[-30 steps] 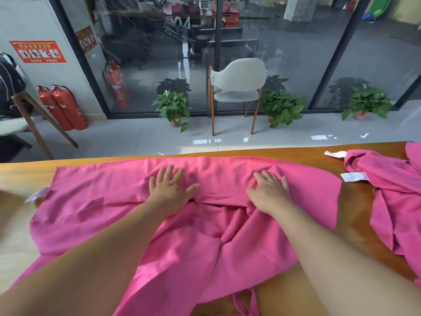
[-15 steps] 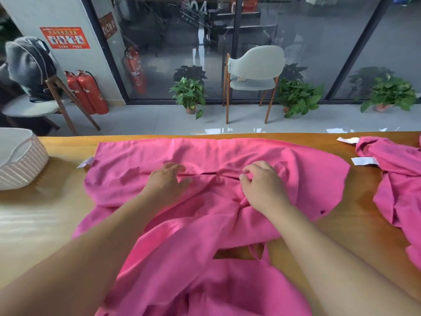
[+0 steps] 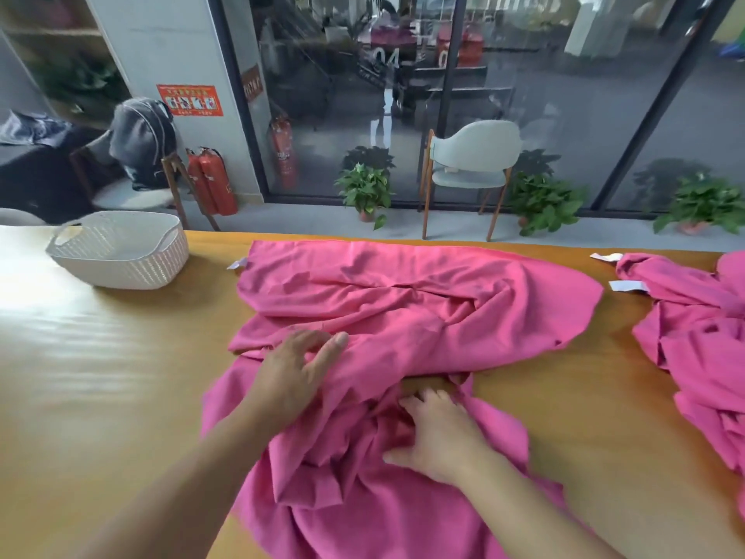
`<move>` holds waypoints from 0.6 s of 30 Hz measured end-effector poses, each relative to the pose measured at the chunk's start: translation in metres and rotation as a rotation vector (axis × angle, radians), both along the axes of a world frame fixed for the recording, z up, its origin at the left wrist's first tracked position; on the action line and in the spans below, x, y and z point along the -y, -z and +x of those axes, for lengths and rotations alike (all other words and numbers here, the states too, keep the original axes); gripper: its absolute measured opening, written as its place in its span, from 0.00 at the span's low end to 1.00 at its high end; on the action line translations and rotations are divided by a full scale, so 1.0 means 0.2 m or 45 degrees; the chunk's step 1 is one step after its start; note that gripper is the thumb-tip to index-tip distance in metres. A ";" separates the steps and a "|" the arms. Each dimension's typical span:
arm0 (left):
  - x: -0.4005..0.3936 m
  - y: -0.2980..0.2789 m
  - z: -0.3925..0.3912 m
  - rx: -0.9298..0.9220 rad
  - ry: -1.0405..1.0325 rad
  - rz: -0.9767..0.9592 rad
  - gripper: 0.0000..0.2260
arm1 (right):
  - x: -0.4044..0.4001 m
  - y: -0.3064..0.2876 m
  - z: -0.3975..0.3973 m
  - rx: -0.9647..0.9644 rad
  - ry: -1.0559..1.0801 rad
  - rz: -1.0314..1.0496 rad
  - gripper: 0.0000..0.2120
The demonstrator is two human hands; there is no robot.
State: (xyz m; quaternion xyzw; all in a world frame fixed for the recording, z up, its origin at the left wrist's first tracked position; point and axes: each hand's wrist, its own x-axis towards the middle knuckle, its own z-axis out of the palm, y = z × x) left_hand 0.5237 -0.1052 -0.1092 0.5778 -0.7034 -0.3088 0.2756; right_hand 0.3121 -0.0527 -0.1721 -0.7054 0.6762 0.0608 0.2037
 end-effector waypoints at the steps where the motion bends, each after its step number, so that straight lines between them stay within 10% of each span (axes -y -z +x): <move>1: -0.05 -0.01 0.01 -0.022 0.065 0.067 0.31 | -0.03 -0.01 0.03 -0.027 0.013 -0.045 0.28; 8: -0.14 0.10 0.12 0.498 0.036 -0.112 0.05 | -0.27 -0.18 0.14 -0.342 0.244 0.035 0.14; 14: -0.18 0.14 0.18 0.831 0.247 0.309 0.18 | -0.42 -0.28 0.11 -0.522 0.313 0.584 0.18; 18: -0.31 0.14 0.12 0.452 0.131 0.399 0.28 | -0.36 -0.29 0.16 -0.282 0.573 0.214 0.16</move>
